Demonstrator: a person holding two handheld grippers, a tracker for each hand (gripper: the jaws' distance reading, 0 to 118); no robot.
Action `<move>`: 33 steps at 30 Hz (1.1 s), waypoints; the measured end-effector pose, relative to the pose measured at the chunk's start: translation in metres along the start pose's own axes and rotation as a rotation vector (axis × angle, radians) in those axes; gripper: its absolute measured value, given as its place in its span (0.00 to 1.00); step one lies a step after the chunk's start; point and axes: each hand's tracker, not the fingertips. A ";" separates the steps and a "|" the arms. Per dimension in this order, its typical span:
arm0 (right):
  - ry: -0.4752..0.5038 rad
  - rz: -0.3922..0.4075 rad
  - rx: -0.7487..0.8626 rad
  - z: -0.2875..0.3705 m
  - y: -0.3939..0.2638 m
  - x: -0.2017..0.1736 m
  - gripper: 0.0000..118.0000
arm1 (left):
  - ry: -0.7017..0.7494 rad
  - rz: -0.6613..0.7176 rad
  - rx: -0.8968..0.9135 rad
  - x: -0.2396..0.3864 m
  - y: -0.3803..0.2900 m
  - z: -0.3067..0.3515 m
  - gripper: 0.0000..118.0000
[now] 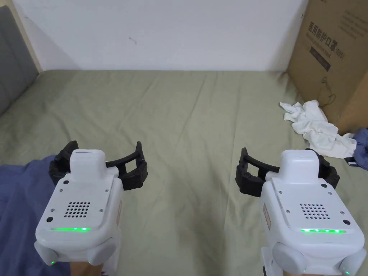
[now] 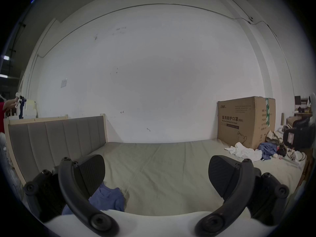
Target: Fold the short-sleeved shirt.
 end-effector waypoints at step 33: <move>0.405 -0.046 0.012 -0.019 0.015 -0.129 0.02 | 0.351 -0.024 -0.053 -0.139 0.008 0.067 0.02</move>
